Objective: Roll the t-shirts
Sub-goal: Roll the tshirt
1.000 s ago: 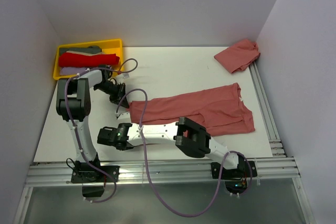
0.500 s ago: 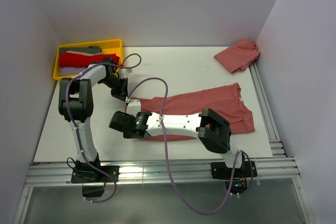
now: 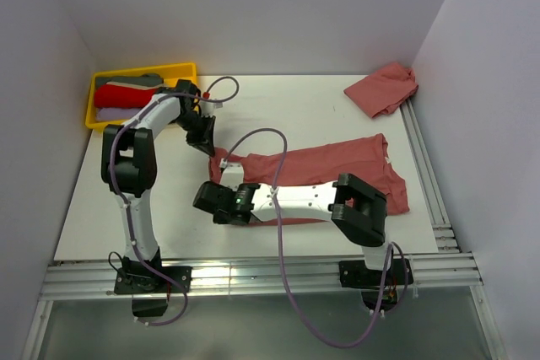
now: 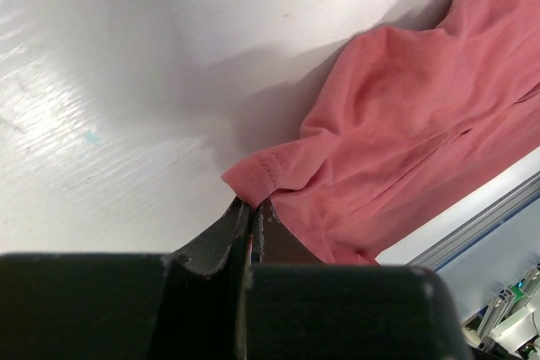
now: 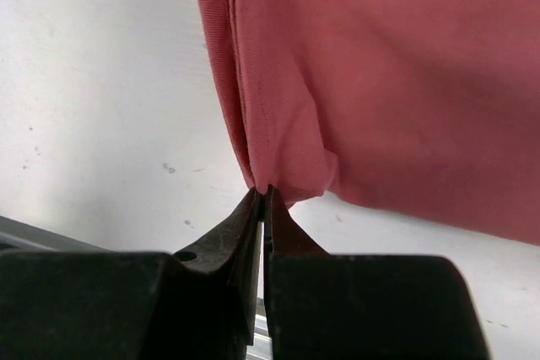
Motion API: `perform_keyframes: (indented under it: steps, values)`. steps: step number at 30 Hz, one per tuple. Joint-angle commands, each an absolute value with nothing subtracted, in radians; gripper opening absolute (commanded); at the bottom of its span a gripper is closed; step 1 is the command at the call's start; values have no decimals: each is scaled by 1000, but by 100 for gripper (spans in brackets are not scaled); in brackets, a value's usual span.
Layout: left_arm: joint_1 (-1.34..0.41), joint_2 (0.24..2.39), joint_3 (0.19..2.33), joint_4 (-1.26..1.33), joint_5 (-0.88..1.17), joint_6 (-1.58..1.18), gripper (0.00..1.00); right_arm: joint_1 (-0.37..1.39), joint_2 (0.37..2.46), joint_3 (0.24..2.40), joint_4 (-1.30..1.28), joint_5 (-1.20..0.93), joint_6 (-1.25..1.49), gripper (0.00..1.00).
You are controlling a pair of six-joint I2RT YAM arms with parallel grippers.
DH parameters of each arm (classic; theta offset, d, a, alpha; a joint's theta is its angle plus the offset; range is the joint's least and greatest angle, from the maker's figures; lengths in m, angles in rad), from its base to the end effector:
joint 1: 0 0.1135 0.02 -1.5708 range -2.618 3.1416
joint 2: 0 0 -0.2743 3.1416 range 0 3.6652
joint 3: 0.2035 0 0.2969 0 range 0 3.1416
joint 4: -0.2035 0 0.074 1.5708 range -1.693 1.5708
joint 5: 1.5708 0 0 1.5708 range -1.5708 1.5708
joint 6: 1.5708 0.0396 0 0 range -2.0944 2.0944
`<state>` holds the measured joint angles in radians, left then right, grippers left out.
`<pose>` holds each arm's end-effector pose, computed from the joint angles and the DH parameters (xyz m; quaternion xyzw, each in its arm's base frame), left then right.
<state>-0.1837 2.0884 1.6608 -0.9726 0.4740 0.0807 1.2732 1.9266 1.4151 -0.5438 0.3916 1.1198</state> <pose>0.4526 -0.1025 0.1782 0.1475 0.9574 -0.2379 0.0707 0.1473 0.4287 0.1844 -0.0232 0.9495 0.1639 0.2665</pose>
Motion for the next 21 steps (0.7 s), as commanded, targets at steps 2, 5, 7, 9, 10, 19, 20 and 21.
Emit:
perform_keyframes:
  steps: [2,5,7,9,10,19,20,21]
  values:
    - [-219,2111,1732,-983,453,49,0,1262,1821,1352,-492,422,1173,3]
    - [-239,2128,1750,-985,446,45,0,1258,1799,1312,-483,428,1196,3]
    - [-253,2135,1762,-985,449,41,0,1255,1784,1292,-477,430,1212,3]
    - [-262,2152,1775,-988,445,38,0,1253,1772,1264,-469,433,1223,3]
    - [-270,2163,1787,-988,442,34,0,1250,1767,1249,-465,433,1233,3]
    - [-313,2200,1842,-992,440,25,0,1249,1738,1167,-448,437,1302,1]
    - [-314,2203,1845,-992,442,25,0,1247,1732,1145,-437,439,1310,1]
    - [-318,2206,1850,-994,445,26,1,1249,1723,1132,-431,437,1316,2]
